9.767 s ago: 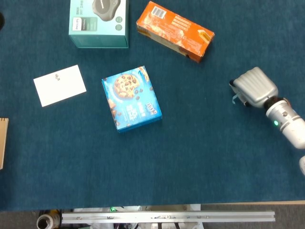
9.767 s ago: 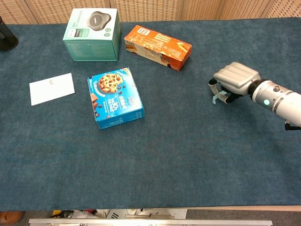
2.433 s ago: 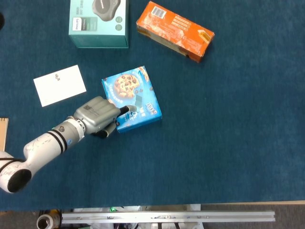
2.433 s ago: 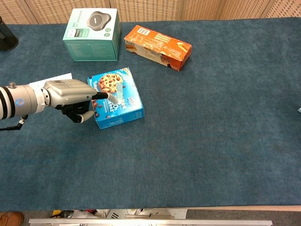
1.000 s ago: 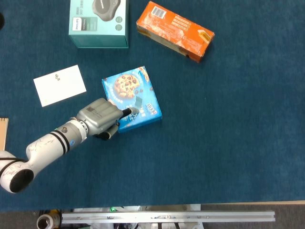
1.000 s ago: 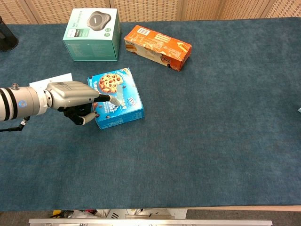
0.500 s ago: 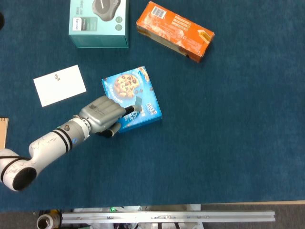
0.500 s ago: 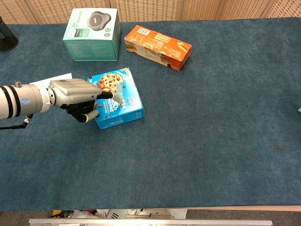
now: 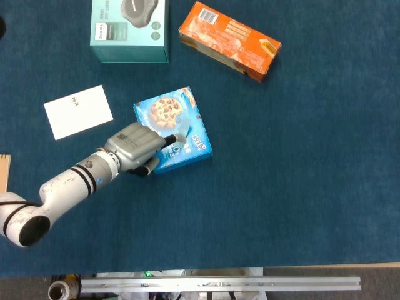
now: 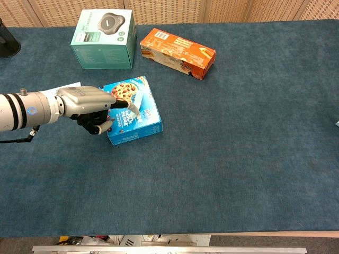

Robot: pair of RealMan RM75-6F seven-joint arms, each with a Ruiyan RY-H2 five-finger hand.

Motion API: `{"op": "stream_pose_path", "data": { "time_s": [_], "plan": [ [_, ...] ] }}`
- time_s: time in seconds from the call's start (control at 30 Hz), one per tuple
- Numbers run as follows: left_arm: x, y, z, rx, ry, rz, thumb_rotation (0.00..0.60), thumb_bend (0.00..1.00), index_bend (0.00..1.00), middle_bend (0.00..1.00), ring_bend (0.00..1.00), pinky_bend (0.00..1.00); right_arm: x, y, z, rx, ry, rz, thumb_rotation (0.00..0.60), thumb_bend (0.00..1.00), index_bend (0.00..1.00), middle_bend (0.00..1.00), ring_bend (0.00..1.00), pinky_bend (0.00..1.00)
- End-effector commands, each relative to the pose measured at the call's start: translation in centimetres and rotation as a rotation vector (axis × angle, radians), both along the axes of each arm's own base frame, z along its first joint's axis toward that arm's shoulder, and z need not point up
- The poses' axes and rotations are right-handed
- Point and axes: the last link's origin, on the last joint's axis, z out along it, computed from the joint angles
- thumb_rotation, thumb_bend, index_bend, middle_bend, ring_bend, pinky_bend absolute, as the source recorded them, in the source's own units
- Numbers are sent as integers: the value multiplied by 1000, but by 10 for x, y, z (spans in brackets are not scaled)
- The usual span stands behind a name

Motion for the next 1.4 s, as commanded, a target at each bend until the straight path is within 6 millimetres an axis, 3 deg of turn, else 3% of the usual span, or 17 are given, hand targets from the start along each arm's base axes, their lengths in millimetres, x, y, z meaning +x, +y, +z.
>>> {"op": "stream_pose_path", "data": {
  "time_s": [0.03,1.4],
  "plan": [
    [-1,1,0,-1,4,3,600,668,96,977,1000,975,0,0,0,-2,0,0,600,452,470,920,1000,1000],
    [-8,-15,4,-14,28,-11,600,668,96,976,1000,975,2,3,2,-12,-8,8,600,452,470,920,1000,1000]
  ]
}}
